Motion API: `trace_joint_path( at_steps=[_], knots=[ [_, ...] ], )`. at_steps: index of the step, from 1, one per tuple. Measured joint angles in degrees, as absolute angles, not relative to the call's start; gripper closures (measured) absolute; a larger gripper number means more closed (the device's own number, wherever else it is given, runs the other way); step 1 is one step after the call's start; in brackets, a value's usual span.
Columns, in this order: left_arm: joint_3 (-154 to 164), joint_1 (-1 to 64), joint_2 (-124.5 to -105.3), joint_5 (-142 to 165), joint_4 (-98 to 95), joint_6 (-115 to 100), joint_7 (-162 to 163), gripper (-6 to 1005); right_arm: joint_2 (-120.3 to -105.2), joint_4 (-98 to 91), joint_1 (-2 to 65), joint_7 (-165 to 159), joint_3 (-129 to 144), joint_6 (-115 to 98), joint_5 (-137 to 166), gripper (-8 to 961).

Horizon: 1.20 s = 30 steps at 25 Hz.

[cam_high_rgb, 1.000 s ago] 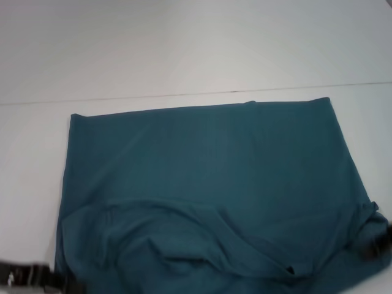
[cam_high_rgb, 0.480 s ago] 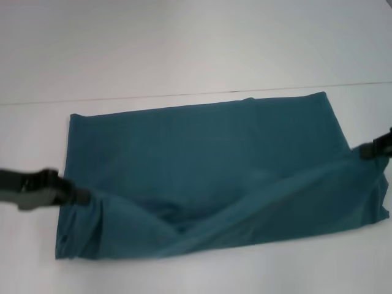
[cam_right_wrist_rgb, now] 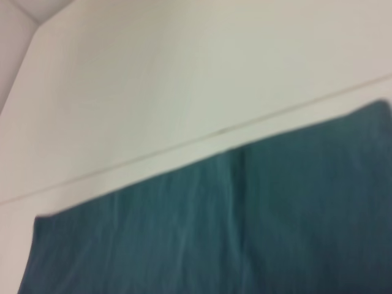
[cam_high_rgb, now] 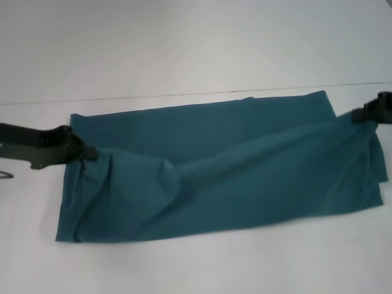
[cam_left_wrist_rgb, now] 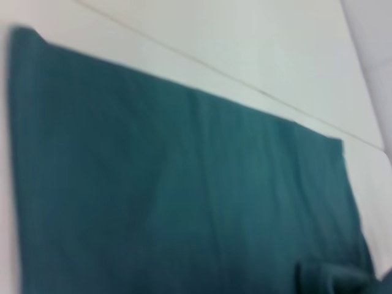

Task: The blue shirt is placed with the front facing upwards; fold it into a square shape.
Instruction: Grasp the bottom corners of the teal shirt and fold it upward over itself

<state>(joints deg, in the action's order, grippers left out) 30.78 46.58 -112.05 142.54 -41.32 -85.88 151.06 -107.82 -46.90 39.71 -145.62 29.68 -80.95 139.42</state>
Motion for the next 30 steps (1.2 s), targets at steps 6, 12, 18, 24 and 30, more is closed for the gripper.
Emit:
trace_joint_path(
  at_steps=[6,12,18,24,30],
  knots=[
    [35.3,46.7,-112.14,143.0,-41.6,-78.4,152.8,973,-108.52,-46.9,41.2,-145.7,31.8,-74.7,139.8,907],
    [37.5,46.9,-112.19,144.7,-42.8,-76.5,150.1,973,-108.63,-46.9,41.6,-145.9,36.8,-71.2,140.2,907],
    [37.4,46.8,-112.48,144.3,-43.4,-73.5,150.2,972,-109.11,-46.9,41.7,-147.5,37.3,-68.4,141.1,907],
    [37.5,47.2,-113.21,144.4,-43.0,-68.7,151.2,972,-110.81,-45.9,41.9,-148.5,37.6,-62.5,141.3,906],
    [37.5,47.9,-113.5,144.6,-42.0,-65.0,151.4,972,-111.11,-42.8,43.1,-148.8,38.4,-57.2,141.5,906]
  ],
)
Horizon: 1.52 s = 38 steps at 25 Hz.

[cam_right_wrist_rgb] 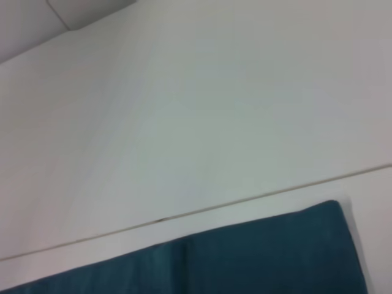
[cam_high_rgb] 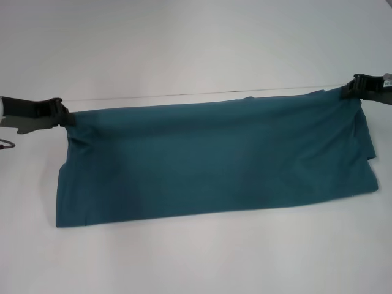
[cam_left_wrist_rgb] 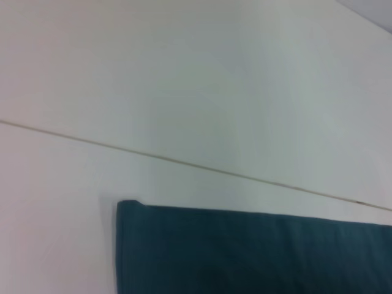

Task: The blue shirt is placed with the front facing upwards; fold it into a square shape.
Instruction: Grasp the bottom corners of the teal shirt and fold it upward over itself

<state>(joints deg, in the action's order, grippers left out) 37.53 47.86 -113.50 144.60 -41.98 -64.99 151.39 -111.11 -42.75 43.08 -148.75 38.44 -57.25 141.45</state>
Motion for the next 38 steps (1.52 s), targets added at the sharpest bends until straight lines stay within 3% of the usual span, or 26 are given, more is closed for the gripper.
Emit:
trace_joint_path(
  at_steps=[25,38],
  knots=[
    [43.5,49.6,-115.87,144.8,-37.9,-49.5,149.9,972,-113.29,-33.1,48.1,-148.2,44.6,-38.3,141.5,907],
    [44.3,49.7,-116.25,144.6,-37.5,-47.4,149.1,973,-113.25,-32.4,48.3,-148.6,45.8,-36.6,141.5,907]
  ],
)
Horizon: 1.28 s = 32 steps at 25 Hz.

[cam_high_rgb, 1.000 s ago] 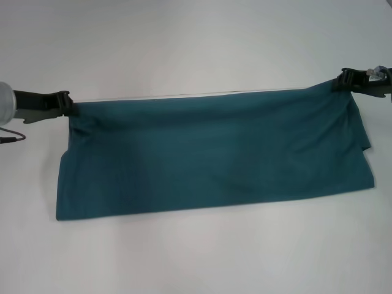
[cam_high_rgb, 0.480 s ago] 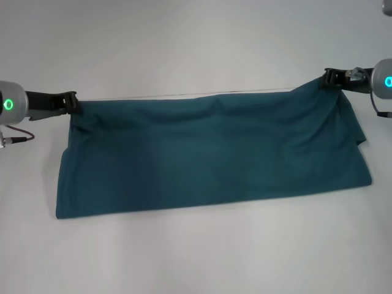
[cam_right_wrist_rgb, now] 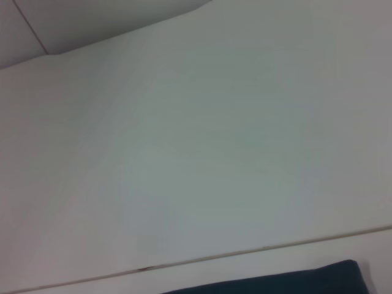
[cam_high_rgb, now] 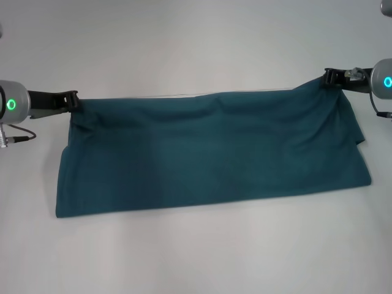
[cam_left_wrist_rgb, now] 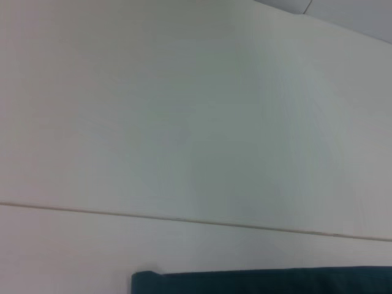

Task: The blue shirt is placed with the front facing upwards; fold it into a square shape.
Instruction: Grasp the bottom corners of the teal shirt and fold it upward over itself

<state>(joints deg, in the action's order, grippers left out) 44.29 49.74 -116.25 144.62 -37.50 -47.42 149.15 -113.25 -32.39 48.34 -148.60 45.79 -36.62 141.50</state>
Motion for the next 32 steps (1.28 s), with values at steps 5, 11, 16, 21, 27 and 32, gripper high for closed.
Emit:
trace_joint_path(
  at_steps=[5,11,16,21,27,32],
  knots=[
    [44.3,49.8,-116.31,144.8,-37.5,-47.4,149.1,972,-113.16,-31.9,48.5,-148.4,45.8,-36.5,141.5,906],
    [44.3,49.7,-116.36,144.8,-37.4,-47.2,149.1,973,-113.01,-31.9,48.6,-148.2,45.9,-36.3,141.5,906],
    [44.3,49.9,-116.37,144.9,-36.7,-46.4,149.1,973,-112.78,-30.9,49.3,-148.5,46.2,-35.6,143.3,906],
    [44.5,50.2,-116.37,144.8,-35.9,-45.7,149.0,973,-112.24,-28.0,50.8,-150.3,46.0,-34.0,146.3,906],
    [44.5,50.2,-116.44,144.8,-35.9,-45.6,148.8,972,-112.23,-28.4,51.0,-150.5,46.1,-33.6,146.2,906],
    [44.5,50.2,-116.45,144.8,-35.9,-45.6,148.7,972,-112.23,-28.5,51.2,-150.5,46.1,-33.4,146.2,907]
  ],
)
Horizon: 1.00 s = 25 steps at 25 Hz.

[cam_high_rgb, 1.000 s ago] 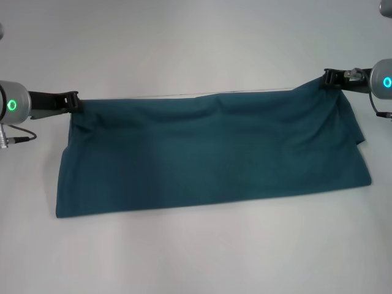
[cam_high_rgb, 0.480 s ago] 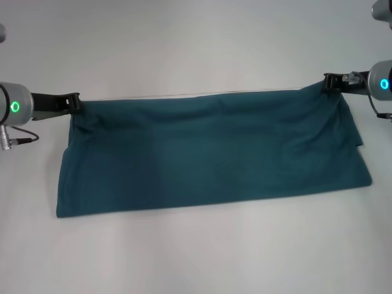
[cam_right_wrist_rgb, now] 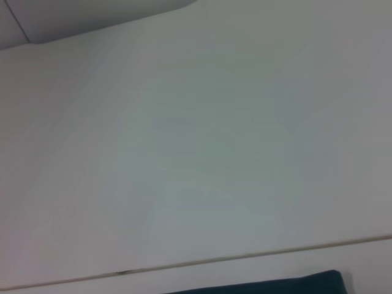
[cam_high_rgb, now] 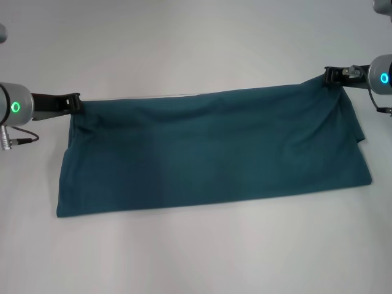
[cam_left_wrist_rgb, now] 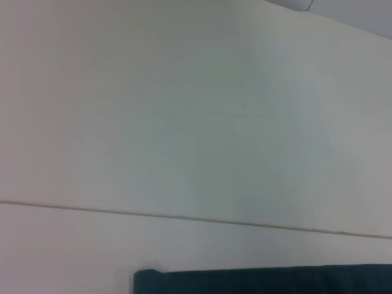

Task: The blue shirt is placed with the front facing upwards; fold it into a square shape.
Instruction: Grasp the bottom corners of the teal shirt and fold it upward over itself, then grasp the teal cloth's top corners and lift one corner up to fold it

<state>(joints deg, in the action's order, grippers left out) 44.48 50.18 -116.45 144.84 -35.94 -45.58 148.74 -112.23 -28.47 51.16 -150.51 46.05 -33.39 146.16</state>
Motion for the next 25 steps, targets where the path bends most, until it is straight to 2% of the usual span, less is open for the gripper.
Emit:
trace_joint_path(
  at_steps=[9,11,15,20,25],
  knots=[
    [43.9,50.0,-116.59,144.0,-35.9,-45.3,148.2,964,-111.99,-28.9,51.1,-149.4,46.6,-33.8,146.6,907],
    [43.8,49.7,-116.58,144.0,-35.9,-45.0,149.3,959,-111.93,-29.0,51.1,-149.4,46.6,-33.6,146.6,853],
    [43.7,49.5,-116.58,144.0,-36.0,-44.9,149.8,805,-111.63,-29.6,51.3,-148.7,46.6,-33.9,146.4,746],
    [43.5,49.5,-116.61,144.0,-36.1,-44.9,150.2,650,-111.45,-29.7,51.7,-148.7,46.6,-34.3,146.4,495],
    [42.6,49.4,-116.58,144.1,-36.2,-44.9,150.5,500,-111.35,-30.1,51.1,-149.0,46.2,-34.7,146.2,316]
  ],
)
